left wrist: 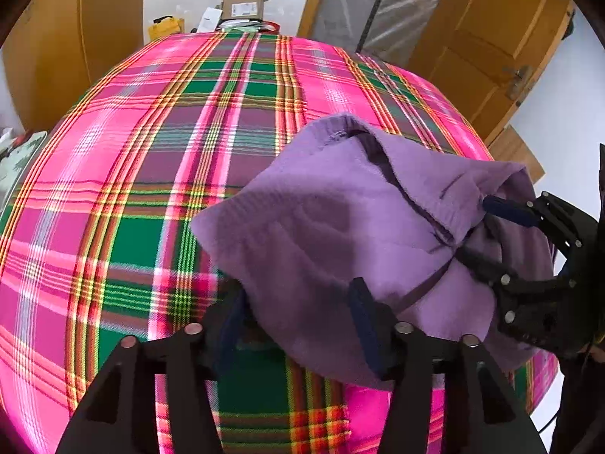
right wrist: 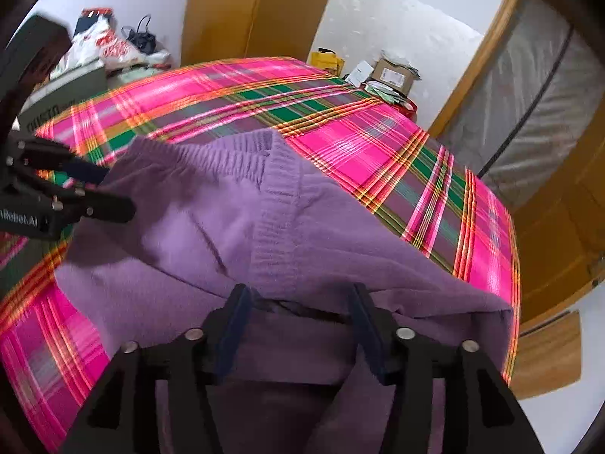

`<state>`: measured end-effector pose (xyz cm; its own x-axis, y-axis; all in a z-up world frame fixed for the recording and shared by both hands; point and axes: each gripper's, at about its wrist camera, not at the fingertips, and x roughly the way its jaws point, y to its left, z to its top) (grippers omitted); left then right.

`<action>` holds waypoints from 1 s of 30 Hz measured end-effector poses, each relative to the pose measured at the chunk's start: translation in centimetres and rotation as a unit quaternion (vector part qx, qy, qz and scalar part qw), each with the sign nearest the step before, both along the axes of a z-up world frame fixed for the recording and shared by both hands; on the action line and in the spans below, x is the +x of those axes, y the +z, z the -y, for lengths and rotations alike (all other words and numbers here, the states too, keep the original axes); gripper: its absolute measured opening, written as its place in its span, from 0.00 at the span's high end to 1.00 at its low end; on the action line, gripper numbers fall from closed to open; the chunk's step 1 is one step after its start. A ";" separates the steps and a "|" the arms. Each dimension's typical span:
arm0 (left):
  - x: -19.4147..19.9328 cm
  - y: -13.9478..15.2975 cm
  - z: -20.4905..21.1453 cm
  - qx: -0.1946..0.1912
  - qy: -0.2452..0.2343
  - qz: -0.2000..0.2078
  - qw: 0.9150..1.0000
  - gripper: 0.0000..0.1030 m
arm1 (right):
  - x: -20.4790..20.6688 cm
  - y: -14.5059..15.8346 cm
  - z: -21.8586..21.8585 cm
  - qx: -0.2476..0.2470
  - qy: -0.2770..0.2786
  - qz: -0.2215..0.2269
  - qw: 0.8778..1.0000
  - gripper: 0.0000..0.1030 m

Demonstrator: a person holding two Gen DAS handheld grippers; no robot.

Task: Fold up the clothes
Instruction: 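Close the right gripper on the waistband while the left gripper grasps the garment edge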

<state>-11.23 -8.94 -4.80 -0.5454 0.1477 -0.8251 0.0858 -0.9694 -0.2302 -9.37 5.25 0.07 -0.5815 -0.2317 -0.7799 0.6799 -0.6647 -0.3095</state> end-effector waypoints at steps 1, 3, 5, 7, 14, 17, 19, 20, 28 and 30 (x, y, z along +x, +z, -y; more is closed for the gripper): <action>-0.1 0.0 -0.1 -0.001 -0.001 0.000 1.000 0.38 | 0.1 -0.2 0.1 0.008 0.005 -0.006 1.000 0.40; -0.3 0.0 -0.3 -0.002 -0.003 -0.002 1.000 0.37 | 0.1 -0.5 0.4 0.018 0.015 -0.017 1.000 0.40; -0.5 0.0 -0.3 -0.001 -0.003 -0.003 1.000 0.36 | 0.1 -0.6 0.6 0.025 0.029 -0.038 0.999 0.40; -0.4 0.0 0.1 0.009 -0.004 -0.006 1.000 0.37 | -0.3 -0.7 0.8 0.024 0.032 -0.046 0.998 0.40; 0.1 0.0 1.8 0.044 0.004 -0.016 0.999 0.54 | -1.6 0.0 0.7 -0.004 0.024 -0.045 0.999 0.56; 0.3 0.0 2.3 0.052 0.009 -0.019 0.998 0.62 | -2.0 0.5 0.3 -0.017 0.019 -0.044 0.999 0.65; 0.4 0.0 2.4 0.053 0.012 -0.019 0.998 0.68 | -2.5 0.8 0.1 -0.022 0.007 -0.045 0.999 0.72; 0.3 0.0 2.6 0.055 0.013 -0.019 0.998 0.71 | -2.8 1.0 -0.1 -0.028 0.001 -0.045 0.999 0.73; -0.5 -0.3 4.2 0.103 0.028 -0.011 0.994 0.74 | -4.9 2.3 -1.1 -0.053 -0.033 -0.039 0.997 0.84; -1.0 -0.3 4.1 0.103 0.030 -0.009 0.994 0.74 | -5.3 2.5 -1.4 -0.060 -0.037 -0.030 0.997 0.84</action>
<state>-12.27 -13.06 -5.07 -0.5735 0.2795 -0.7700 0.1360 -0.8945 -0.4259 -14.69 6.70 2.59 -0.6456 -0.2765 -0.7119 0.6105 -0.7469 -0.2635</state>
